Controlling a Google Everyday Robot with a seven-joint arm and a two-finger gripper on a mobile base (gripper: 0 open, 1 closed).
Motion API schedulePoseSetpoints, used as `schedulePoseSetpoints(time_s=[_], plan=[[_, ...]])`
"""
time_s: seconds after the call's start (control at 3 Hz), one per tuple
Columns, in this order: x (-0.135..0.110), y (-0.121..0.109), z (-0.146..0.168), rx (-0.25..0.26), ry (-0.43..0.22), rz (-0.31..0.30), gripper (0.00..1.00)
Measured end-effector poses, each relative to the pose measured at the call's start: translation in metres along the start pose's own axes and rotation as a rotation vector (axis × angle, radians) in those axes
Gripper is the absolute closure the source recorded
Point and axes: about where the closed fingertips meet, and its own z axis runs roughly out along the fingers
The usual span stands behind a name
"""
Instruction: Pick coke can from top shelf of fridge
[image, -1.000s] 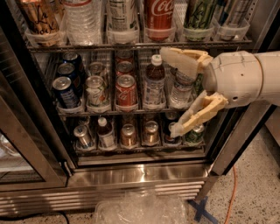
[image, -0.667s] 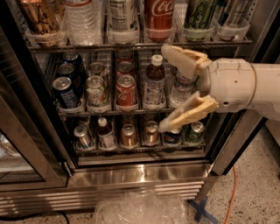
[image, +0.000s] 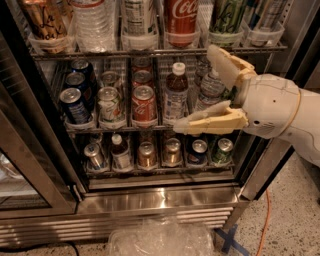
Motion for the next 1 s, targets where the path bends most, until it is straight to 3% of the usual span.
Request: schedulePoseSetpoints(time_s=[0.33,0.67,1.0], plan=[[0.000,0.001,0.002,-0.004,0.001,0.000,0.00],[-0.006,-0.007,0.002,0.093,0.005,-0.017,0.00],[-0.006,-0.015,0.001,0.132,0.011,-0.018,0.00]])
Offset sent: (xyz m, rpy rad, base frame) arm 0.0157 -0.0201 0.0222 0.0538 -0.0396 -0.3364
